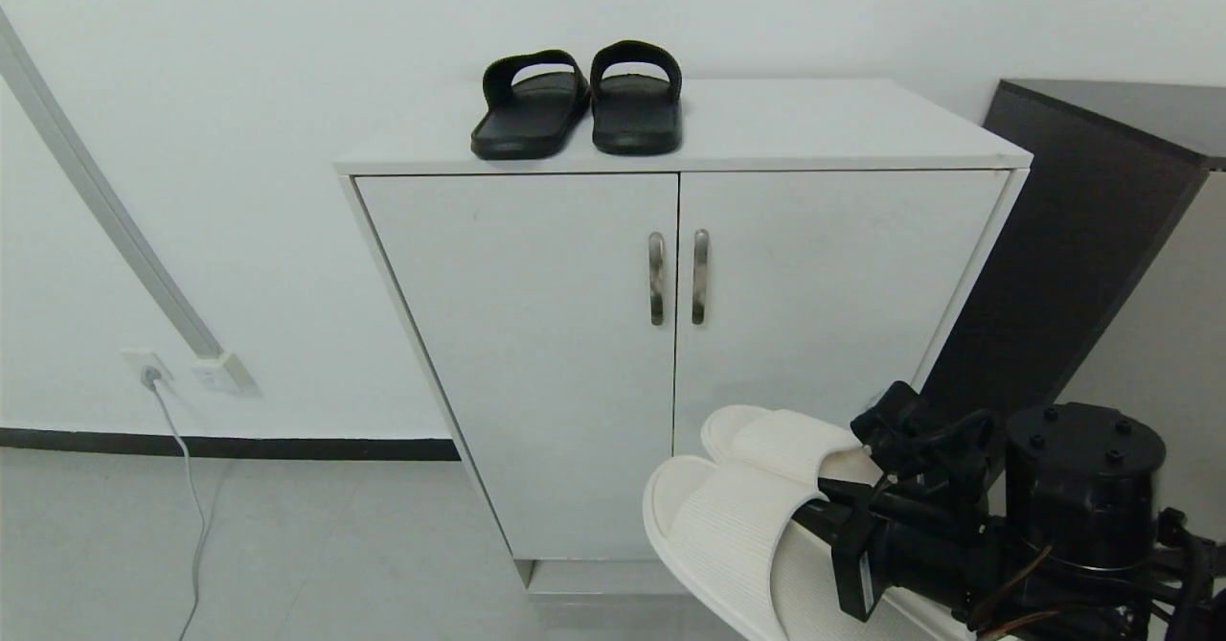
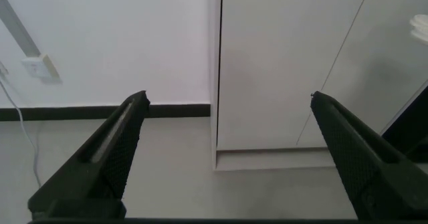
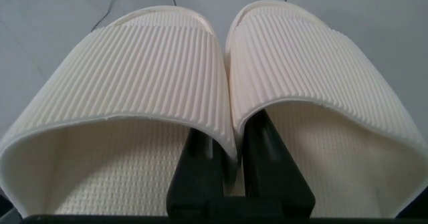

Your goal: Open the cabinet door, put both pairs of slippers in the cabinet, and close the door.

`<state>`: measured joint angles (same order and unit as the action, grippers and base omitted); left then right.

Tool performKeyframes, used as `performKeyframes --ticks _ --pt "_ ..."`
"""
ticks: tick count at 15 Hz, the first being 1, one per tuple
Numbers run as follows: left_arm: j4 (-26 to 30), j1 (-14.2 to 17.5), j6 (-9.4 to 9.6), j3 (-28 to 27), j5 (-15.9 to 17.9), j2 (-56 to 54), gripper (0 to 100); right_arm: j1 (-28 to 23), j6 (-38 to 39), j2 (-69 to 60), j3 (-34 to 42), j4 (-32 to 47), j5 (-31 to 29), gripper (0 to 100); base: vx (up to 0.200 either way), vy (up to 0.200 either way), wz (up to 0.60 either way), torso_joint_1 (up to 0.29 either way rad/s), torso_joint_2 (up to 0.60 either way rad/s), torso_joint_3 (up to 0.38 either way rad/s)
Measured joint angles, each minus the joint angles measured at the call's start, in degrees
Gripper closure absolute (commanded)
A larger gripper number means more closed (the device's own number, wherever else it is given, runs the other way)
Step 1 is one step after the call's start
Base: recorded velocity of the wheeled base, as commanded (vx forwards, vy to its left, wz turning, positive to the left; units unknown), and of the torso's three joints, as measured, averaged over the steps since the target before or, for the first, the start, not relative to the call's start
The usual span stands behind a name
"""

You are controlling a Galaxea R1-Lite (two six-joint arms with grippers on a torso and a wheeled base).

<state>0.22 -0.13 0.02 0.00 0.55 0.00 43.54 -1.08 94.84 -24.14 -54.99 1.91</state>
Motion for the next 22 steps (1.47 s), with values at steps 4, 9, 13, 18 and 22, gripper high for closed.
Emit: performKeyframes --ticks 4,9,13,18,22 --pt "0.1 0.0 0.16 -0.1 0.2 0.0 0 0.0 0.0 0.0 0.3 -0.3 -0.1 100 0.0 0.0 0.0 -0.046 0.24 0.188" --pt "0.0 0.0 0.09 0.0 -0.1 0.0 0 0.0 -0.1 0.0 1.0 -0.3 -0.1 100 0.0 0.0 0.0 -0.001 0.01 0.008" --pt "-0.2 0.0 1.61 -0.4 -0.7 0.4 0 0.1 -0.1 0.0 1.3 -0.3 -0.1 100 0.0 0.0 0.0 0.0 0.0 0.0" --pt "0.7 -0.5 -3.11 -13.5 7.7 8.9 0 0.7 -0.1 0.0 1.8 -0.3 -0.1 100 0.0 0.0 0.0 0.0 0.0 0.0" --pt "-5.4 -0.9 -3.02 -18.8 21.6 25.2 0 1.3 -0.1 -0.2 1.9 -0.3 -0.3 100 0.0 0.0 0.0 0.0 0.0 0.0"
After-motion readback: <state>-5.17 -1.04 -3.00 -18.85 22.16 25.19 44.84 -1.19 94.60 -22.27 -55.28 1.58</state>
